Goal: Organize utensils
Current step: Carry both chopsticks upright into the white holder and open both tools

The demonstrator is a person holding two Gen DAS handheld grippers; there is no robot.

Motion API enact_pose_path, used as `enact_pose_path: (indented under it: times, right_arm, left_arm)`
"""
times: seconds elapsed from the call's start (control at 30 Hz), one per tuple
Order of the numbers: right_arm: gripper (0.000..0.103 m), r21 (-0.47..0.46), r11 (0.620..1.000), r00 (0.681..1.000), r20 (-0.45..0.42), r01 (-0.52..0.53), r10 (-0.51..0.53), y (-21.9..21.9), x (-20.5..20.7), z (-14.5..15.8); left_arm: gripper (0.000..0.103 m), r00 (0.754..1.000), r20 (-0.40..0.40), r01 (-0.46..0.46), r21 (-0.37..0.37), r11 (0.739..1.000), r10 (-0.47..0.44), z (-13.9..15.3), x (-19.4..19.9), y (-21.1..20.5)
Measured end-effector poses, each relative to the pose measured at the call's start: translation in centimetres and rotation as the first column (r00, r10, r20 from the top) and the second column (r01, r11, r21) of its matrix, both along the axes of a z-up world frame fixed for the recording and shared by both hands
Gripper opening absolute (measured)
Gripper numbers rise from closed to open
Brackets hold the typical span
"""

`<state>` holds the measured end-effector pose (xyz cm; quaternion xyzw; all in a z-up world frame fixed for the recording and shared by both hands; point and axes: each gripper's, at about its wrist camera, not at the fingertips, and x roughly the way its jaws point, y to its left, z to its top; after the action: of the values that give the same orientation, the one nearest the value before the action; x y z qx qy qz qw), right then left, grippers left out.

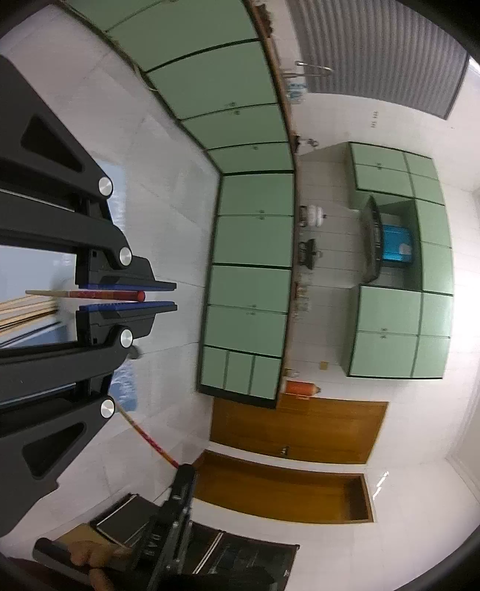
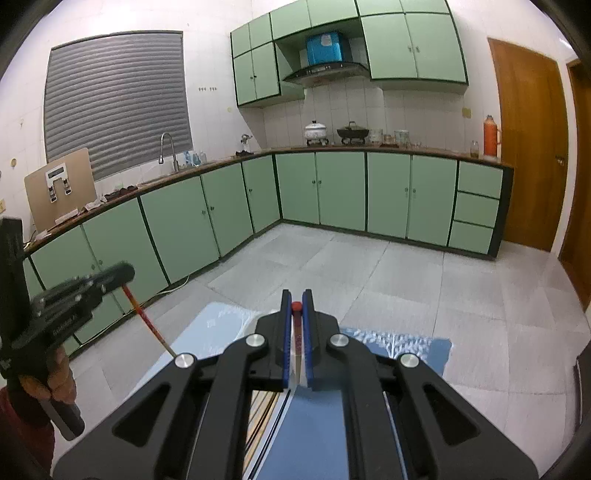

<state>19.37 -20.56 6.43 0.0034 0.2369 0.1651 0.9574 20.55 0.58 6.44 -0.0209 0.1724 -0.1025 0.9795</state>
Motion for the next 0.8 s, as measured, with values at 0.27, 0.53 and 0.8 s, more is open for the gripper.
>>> enact_pose_path:
  times: [0.27, 0.53, 0.8]
  right_arm:
    - [0.005, -0.016, 1.000, 0.999, 0.039, 0.002, -0.001, -0.4, 3.1, 2.3]
    - [0.005, -0.042, 0.999, 1.000, 0.010, 0.029, -0.029, -0.2, 7.3, 0.4]
    - [0.005, -0.050, 0.999, 0.995, -0.095, 0.020, -0.025, 0.8, 10.8, -4.8]
  left_arm:
    - [0.005, 0.996, 0.090, 0.010, -0.008, 1.000, -0.009, 4.2, 3.8, -1.5]
    - [0.005, 0.993, 0.122, 0.007, 0.003, 1.000, -0.007, 3.2, 8.7, -4.1]
    - [0.005, 1.000, 0.005, 0.005, 0.024, 1.000, -0.005, -2.8, 12.8, -4.9]
